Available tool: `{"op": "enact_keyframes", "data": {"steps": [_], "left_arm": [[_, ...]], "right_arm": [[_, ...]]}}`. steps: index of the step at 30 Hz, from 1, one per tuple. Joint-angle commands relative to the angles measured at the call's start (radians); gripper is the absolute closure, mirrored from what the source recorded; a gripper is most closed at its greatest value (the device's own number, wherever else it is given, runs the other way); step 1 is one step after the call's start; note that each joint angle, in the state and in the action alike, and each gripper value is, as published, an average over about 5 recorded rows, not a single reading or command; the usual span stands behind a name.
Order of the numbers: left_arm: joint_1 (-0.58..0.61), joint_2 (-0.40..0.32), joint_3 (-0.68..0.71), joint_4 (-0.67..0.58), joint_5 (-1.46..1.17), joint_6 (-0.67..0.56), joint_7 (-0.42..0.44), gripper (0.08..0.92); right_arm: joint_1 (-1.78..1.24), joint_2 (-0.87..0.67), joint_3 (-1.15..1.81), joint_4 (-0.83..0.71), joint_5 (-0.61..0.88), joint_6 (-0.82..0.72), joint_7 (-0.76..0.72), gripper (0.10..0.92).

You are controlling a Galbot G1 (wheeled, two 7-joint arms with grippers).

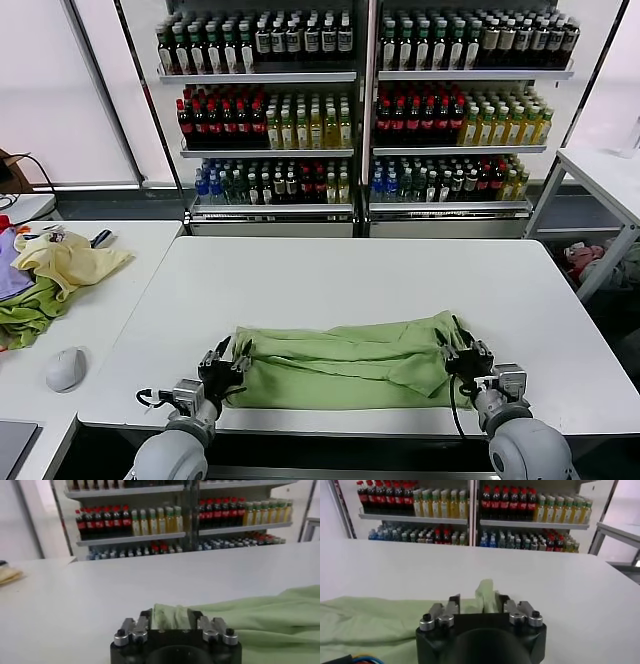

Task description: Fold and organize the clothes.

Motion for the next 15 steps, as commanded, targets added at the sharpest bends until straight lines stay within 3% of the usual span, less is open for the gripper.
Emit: {"op": "enact_keyframes", "data": {"steps": [1,5,8,15], "left_arm": [[0.025,-0.130,0.009,0.000,0.047,0.060,-0.104,0.365],[-0.011,-0.156,0.011,0.041,0.038,0.092,-0.130,0.247],[-0.019,-0.163,0.012,0.059,0.023,0.119,-0.145,0.193],[-0.003,-0.153,0.009,0.051,0.002,0.130,-0.139,0.180]], "right_arm": [[-0.032,-0.001,-0.010,0.019,-0.020,0.006,-0.001,0.333],[-0.036,-0.005,-0.009,0.025,-0.018,0.007,-0.002,0.231],[-0.041,-0.012,-0.006,0.031,-0.015,0.009,-0.004,0.207],[-0.046,-0.028,0.006,0.047,-0.002,0.012,-0.006,0.203]]}}
